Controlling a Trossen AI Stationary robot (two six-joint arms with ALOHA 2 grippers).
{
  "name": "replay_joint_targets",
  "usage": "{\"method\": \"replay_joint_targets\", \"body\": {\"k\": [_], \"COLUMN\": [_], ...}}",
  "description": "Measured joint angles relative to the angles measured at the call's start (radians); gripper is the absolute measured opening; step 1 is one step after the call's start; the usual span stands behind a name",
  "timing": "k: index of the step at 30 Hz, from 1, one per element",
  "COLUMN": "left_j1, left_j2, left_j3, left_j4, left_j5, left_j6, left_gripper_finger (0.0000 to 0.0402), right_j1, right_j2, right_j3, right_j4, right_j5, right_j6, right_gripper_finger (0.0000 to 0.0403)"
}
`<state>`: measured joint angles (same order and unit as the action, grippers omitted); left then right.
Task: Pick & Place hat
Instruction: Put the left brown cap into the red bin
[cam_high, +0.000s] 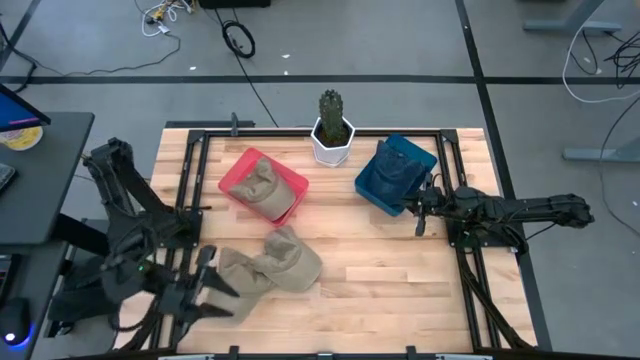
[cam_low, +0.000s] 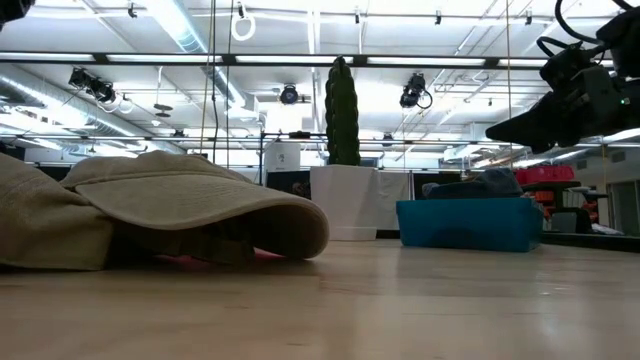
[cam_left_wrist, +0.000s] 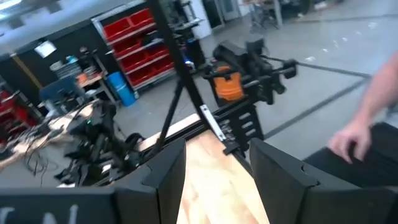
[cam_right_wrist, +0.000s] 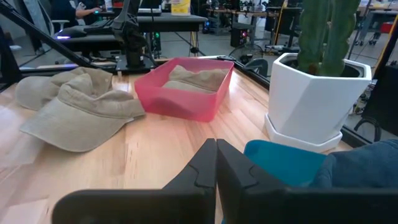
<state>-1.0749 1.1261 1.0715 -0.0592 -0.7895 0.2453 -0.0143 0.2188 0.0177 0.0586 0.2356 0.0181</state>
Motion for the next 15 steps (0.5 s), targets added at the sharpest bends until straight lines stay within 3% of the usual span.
{"method": "replay_joint_targets", "body": {"k": [9, 15], "left_j1": [-0.117, -0.175], "left_j2": [0.255, 0.433], "left_j3": [0.295, 0.454], "left_j4": [-0.210, -0.300], "left_j5": [-0.088, -0.135], "left_j6": [0.100, 0.081], "left_gripper_finger": [0.0181, 0.0181], "right_j1": [0.000, 0.000], "right_j2": [0.000, 0.000], "right_j3": [0.000, 0.000], "right_j4": [0.000, 0.000], "right_j5": [0.000, 0.000], "right_j6": [0.000, 0.000], "right_gripper_finger": [0.0009, 0.0009]}}
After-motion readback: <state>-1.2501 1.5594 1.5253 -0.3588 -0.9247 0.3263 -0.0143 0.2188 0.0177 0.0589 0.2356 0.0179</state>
